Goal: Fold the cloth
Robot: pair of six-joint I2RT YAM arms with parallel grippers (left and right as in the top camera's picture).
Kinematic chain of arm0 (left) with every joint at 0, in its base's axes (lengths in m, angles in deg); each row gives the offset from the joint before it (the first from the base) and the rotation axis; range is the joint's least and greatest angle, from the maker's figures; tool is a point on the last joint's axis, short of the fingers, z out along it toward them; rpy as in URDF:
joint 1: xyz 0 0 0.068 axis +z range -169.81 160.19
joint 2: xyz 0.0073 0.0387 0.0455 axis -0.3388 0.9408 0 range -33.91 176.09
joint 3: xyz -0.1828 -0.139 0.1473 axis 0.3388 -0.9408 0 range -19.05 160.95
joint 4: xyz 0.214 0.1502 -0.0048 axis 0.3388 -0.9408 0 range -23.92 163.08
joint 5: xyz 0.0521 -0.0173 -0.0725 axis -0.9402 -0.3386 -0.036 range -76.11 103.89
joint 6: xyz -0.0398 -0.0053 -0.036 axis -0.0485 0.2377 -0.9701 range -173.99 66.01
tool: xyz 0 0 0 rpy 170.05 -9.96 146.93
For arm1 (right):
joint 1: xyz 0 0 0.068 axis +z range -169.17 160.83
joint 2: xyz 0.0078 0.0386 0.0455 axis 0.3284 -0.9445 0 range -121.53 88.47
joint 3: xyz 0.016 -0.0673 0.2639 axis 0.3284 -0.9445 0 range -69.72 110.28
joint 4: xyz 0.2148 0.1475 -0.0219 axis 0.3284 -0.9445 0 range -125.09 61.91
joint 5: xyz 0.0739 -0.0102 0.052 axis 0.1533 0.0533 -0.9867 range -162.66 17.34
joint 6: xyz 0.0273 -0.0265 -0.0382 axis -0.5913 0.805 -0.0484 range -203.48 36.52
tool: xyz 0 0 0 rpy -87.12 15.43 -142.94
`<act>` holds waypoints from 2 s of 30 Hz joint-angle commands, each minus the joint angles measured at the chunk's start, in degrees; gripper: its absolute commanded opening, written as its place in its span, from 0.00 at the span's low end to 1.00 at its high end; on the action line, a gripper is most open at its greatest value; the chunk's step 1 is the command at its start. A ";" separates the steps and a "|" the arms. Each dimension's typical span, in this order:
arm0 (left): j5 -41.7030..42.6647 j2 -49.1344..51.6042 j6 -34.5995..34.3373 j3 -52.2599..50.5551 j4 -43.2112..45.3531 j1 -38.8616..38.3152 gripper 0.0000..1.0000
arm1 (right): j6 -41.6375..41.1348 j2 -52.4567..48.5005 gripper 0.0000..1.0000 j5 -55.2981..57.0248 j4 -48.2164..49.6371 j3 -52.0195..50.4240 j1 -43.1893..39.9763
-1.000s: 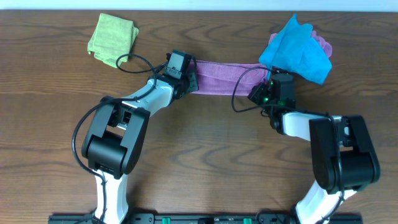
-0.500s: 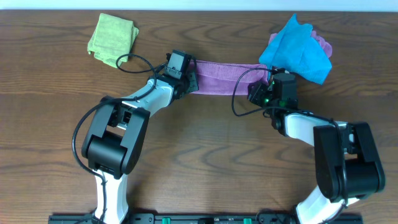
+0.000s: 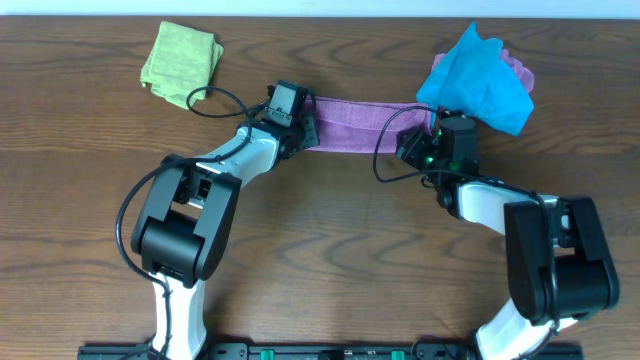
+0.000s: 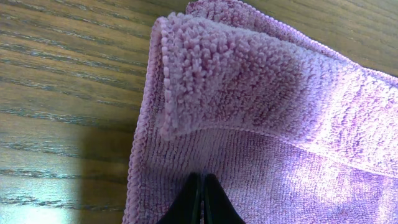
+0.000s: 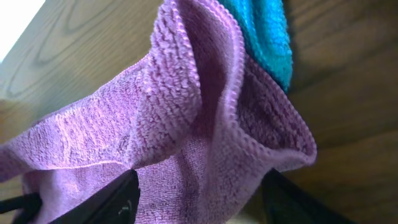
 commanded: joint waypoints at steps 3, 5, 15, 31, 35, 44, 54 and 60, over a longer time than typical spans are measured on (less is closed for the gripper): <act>-1.25 1.01 0.76 0.39 -0.76 -0.09 0.06 | -6.69 0.94 0.66 -1.84 -0.39 -0.39 0.44; -1.25 1.01 0.74 0.39 -0.79 -0.09 0.06 | -7.96 0.94 0.66 -1.86 -0.13 -0.39 0.44; -1.25 1.01 -0.09 0.39 -0.63 -0.09 0.06 | -9.92 0.72 0.65 -2.95 3.30 -0.39 0.48; -1.27 1.01 -0.31 0.39 -0.39 -0.07 0.06 | -13.75 -8.20 0.55 -1.14 13.62 -0.39 0.66; -1.27 1.01 -0.31 0.42 -0.39 -0.07 0.05 | -12.72 -8.55 0.34 -0.35 14.73 -0.39 0.85; -1.25 1.01 -0.35 0.39 -0.42 -0.07 0.06 | -6.78 -6.97 0.01 -5.11 21.20 -0.39 0.81; -1.20 1.01 -1.18 0.42 -0.39 -0.07 0.06 | 0.33 -0.11 0.01 -8.26 19.37 -0.37 1.20; -1.05 1.01 -1.27 0.42 -0.35 -0.07 0.06 | 2.29 0.07 0.01 -9.77 19.32 -0.17 2.60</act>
